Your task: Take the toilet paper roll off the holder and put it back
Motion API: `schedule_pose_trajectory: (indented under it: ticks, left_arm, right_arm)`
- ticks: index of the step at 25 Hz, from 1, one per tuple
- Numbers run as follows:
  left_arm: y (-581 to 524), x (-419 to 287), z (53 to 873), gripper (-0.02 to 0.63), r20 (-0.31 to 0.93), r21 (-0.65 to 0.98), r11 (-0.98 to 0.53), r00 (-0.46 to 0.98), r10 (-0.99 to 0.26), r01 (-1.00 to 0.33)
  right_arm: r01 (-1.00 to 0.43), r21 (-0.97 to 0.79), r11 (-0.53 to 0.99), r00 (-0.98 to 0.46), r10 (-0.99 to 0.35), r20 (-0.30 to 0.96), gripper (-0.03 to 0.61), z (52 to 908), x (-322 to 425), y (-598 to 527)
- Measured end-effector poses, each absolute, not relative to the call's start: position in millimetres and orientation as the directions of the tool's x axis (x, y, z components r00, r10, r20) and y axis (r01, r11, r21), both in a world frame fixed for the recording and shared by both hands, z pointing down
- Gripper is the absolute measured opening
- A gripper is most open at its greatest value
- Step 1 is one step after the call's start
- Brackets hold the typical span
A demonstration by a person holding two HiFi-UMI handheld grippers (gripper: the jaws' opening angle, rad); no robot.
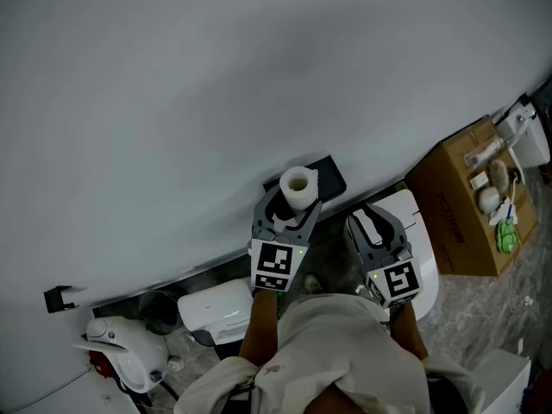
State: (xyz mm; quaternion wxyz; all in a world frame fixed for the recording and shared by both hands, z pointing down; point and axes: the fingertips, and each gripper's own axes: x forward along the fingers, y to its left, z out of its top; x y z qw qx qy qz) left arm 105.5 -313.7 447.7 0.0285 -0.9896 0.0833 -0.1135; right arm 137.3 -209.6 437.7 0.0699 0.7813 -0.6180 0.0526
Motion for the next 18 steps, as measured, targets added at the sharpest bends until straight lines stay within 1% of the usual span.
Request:
schedule_pose_trajectory:
  ticks: [15,18]
  left_arm:
    - [-301.1,100.3,440.2,0.308,0.199,-0.068,-0.983,0.964,-0.179,-0.168]
    - [-295.9,95.8,435.9,0.308,0.188,-0.072,-0.982,0.965,-0.183,-0.172]
  right_arm:
    - [-0.97,0.02,-0.242,0.242,-0.96,0.14,0.103,427.8,135.6,-193.4]
    - [-0.972,0.041,-0.233,0.237,-0.961,0.14,0.104,429.3,132.8,-186.6]
